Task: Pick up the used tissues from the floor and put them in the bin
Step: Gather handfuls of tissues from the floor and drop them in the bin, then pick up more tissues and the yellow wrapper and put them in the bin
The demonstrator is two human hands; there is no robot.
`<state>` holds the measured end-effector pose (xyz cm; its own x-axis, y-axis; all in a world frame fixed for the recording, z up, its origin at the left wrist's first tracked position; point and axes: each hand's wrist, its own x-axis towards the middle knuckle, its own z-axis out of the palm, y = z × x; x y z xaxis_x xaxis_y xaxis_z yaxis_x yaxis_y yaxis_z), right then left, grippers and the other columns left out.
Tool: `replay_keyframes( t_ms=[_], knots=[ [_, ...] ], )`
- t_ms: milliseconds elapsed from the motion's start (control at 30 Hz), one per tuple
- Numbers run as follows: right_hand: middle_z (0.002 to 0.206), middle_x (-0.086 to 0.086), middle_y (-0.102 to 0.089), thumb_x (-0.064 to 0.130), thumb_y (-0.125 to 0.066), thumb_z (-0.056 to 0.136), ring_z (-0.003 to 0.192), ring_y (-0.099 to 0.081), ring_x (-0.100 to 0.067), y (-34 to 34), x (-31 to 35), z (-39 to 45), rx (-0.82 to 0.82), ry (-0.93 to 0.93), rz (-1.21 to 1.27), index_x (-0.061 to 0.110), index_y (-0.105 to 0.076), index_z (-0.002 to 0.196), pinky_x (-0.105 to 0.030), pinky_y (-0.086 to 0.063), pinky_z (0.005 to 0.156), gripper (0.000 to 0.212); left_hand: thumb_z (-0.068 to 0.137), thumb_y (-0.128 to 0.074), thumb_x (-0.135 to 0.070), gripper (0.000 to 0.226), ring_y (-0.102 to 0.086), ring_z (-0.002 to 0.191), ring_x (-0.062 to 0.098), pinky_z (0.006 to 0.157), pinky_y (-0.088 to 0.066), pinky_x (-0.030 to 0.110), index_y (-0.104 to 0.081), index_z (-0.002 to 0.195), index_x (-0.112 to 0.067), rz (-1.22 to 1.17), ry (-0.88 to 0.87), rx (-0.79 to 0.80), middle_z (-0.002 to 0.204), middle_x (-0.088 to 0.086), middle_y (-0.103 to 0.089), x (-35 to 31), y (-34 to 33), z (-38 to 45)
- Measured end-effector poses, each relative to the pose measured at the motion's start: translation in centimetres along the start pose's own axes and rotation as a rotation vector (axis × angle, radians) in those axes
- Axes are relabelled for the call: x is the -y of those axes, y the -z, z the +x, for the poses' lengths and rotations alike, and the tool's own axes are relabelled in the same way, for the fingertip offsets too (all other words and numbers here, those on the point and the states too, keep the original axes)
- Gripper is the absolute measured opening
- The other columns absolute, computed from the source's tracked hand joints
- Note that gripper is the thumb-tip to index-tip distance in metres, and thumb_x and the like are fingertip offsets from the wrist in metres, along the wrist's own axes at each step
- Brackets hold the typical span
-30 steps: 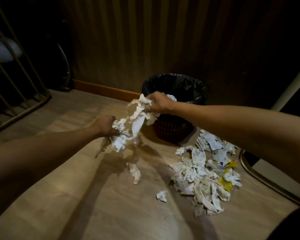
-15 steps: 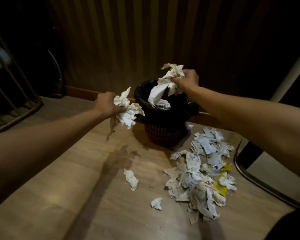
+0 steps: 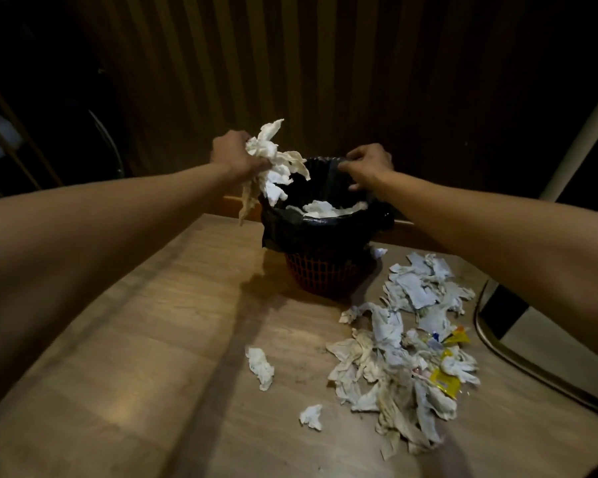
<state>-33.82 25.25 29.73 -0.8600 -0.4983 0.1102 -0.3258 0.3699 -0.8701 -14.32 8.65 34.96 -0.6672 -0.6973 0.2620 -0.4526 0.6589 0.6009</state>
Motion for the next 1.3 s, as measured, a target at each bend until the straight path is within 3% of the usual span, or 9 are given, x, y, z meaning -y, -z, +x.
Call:
replay_keyframes(
  t_ms=[167, 367, 600, 733, 933, 1000, 1100, 1133, 1300],
  knots=[
    [0.124, -0.009, -0.059, 0.023, -0.059, 0.098, 0.097, -0.066, -0.021, 2.5, -0.6, 0.0, -0.093, -0.068, 0.12, 0.007, -0.064, 0.119, -0.038, -0.064, 0.074, 0.027, 0.079, -0.076, -0.034, 0.058, -0.061, 0.115, 0.028, 0.095, -0.053, 0.038, -0.058, 0.128, -0.011, -0.118, 0.067, 0.028, 0.128, 0.012, -0.061, -2.6, -3.4, 3.3],
    [0.114, -0.007, -0.061, 0.013, -0.058, 0.098, 0.095, -0.065, -0.016, 4.5, -1.8, -0.3, -0.151, -0.088, 0.133, 0.007, -0.066, 0.113, -0.033, -0.062, 0.078, 0.018, 0.085, -0.071, -0.036, 0.066, -0.055, 0.125, 0.028, 0.107, -0.048, 0.038, -0.047, 0.143, -0.019, -0.173, 0.04, 0.234, 0.143, 0.01, -0.052, -4.0, -7.2, 4.9],
    [0.1, -0.006, -0.068, 0.017, -0.058, 0.098, 0.085, -0.07, -0.016, 2.8, -2.5, -1.4, -0.112, 0.011, -0.013, 0.011, -0.07, 0.106, -0.021, -0.056, 0.062, 0.016, 0.087, -0.063, -0.004, 0.049, -0.059, 0.12, 0.023, 0.1, -0.052, 0.034, -0.056, 0.134, -0.016, -0.149, -0.166, 0.29, 0.13, 0.009, -0.062, -0.8, -7.1, 2.3],
    [0.097, -0.007, -0.072, 0.022, -0.06, 0.096, 0.068, -0.069, -0.012, 1.6, -1.4, -1.8, -0.129, 0.04, -0.101, 0.015, -0.073, 0.1, -0.013, -0.049, 0.046, 0.015, 0.084, -0.054, 0.014, 0.043, -0.066, 0.105, 0.018, 0.097, -0.054, 0.03, -0.069, 0.114, -0.012, -0.215, -0.114, 0.136, 0.111, 0.008, -0.071, 1.6, -7.2, 1.8],
    [0.101, -0.005, -0.069, 0.018, -0.059, 0.098, 0.082, -0.071, -0.015, 3.4, -0.4, -3.6, -0.056, 0.09, -0.174, 0.013, -0.069, 0.107, -0.025, -0.06, 0.067, 0.015, 0.082, -0.073, -0.002, 0.029, -0.063, 0.101, 0.015, 0.095, -0.053, 0.025, -0.066, 0.108, -0.011, -0.338, -0.038, 0.041, 0.109, 0.005, -0.067, 0.4, -6.7, 3.4],
    [0.096, -0.005, -0.07, 0.018, -0.059, 0.098, 0.081, -0.072, -0.016, 4.7, -0.8, -4.6, -0.052, 0.084, -0.181, 0.013, -0.069, 0.106, -0.029, -0.061, 0.071, 0.014, 0.083, -0.07, 0.002, 0.026, -0.065, 0.101, 0.02, 0.086, -0.059, 0.031, -0.064, 0.106, -0.009, -0.389, -0.022, 0.066, 0.114, 0.01, -0.065, -0.8, -6.7, 4.0],
    [0.089, -0.005, -0.071, 0.017, -0.06, 0.098, 0.076, -0.072, -0.014, 6.3, -2.0, -6.3, -0.085, 0.055, -0.192, 0.013, -0.069, 0.102, -0.024, -0.058, 0.062, 0.011, 0.088, -0.061, 0.008, 0.025, -0.07, 0.089, 0.022, 0.056, -0.062, 0.031, -0.062, 0.11, -0.005, -0.496, 0.001, 0.136, 0.109, 0.012, -0.062, -2.7, -6.8, 4.7],
    [0.087, -0.005, -0.072, 0.017, -0.06, 0.097, 0.075, -0.072, -0.014, 6.7, -2.5, -6.8, -0.1, 0.039, -0.206, 0.013, -0.069, 0.1, -0.024, -0.058, 0.061, 0.011, 0.088, -0.062, 0.007, 0.028, -0.069, 0.09, 0.021, 0.056, -0.062, 0.031, -0.061, 0.113, -0.005, -0.476, -0.019, 0.141, 0.109, 0.01, -0.062, -3.2, -7.0, 4.9],
    [0.086, -0.004, -0.07, 0.018, -0.06, 0.097, 0.075, -0.071, -0.014, 9.1, -3.8, -9.3, -0.014, 0.02, -0.39, 0.013, -0.068, 0.099, -0.022, -0.055, 0.058, 0.01, 0.092, -0.064, -0.019, 0.04, -0.058, 0.12, 0.022, 0.095, -0.053, 0.032, -0.055, 0.131, -0.017, -0.211, -0.226, 0.192, 0.134, 0.007, -0.058, -4.9, -7.5, 5.2]
  ],
)
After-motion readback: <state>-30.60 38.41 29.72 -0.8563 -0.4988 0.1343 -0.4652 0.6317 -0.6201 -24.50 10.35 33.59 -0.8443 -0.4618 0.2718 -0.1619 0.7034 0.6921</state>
